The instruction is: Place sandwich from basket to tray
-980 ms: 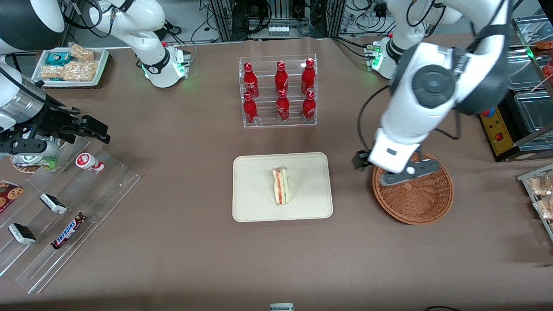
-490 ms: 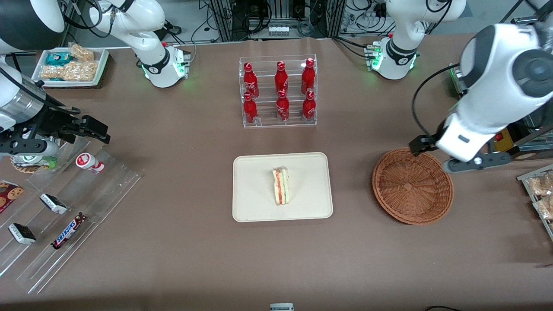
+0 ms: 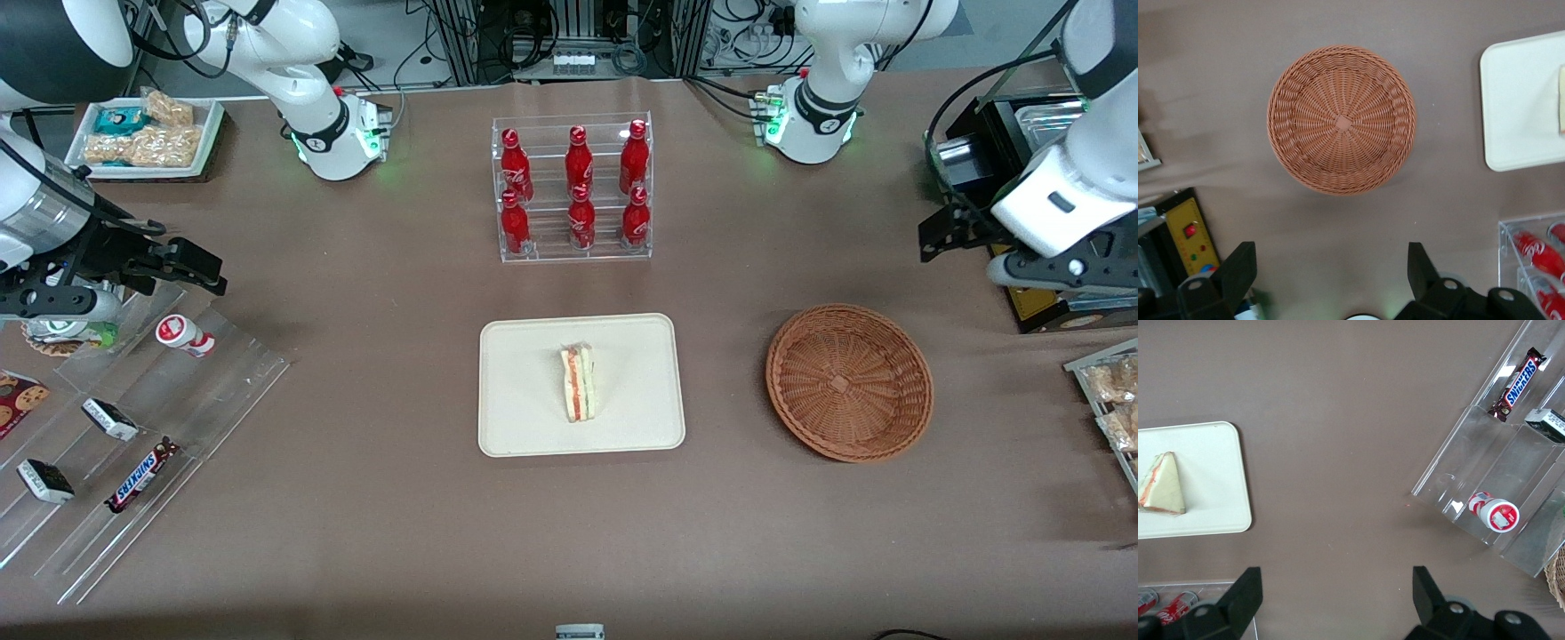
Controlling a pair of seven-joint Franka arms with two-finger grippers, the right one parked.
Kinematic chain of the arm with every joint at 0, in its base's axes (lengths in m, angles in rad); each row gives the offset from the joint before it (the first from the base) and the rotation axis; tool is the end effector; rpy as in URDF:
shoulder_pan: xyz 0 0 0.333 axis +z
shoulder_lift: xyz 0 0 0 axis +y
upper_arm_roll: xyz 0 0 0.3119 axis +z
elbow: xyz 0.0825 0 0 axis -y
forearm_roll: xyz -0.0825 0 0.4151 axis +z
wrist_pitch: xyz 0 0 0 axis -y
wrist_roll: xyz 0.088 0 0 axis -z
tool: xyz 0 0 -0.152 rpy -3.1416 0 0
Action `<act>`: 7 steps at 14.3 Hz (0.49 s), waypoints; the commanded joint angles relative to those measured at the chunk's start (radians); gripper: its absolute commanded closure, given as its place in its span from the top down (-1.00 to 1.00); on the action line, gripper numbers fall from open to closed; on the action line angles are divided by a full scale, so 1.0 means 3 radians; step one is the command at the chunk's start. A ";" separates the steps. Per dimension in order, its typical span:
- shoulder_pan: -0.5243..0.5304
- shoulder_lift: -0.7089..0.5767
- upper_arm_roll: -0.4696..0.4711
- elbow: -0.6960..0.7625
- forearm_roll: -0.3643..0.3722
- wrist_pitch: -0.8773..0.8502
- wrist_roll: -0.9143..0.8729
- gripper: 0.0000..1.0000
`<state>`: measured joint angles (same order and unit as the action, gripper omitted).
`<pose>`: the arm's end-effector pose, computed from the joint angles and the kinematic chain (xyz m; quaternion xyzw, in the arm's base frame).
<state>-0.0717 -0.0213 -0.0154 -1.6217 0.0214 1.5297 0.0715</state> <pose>0.5684 -0.0464 0.5590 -0.9962 0.0791 0.0353 0.0111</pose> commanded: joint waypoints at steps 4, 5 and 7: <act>0.0055 0.0020 0.0036 0.0160 -0.0051 -0.0103 0.0145 1.00; 0.0055 0.0015 0.0036 0.0144 -0.0051 -0.0109 0.0140 1.00; 0.0055 0.0020 0.0036 0.0129 -0.0046 -0.0109 0.0140 1.00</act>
<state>-0.0673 -0.0175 0.0002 -1.5905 0.0209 1.5172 0.0951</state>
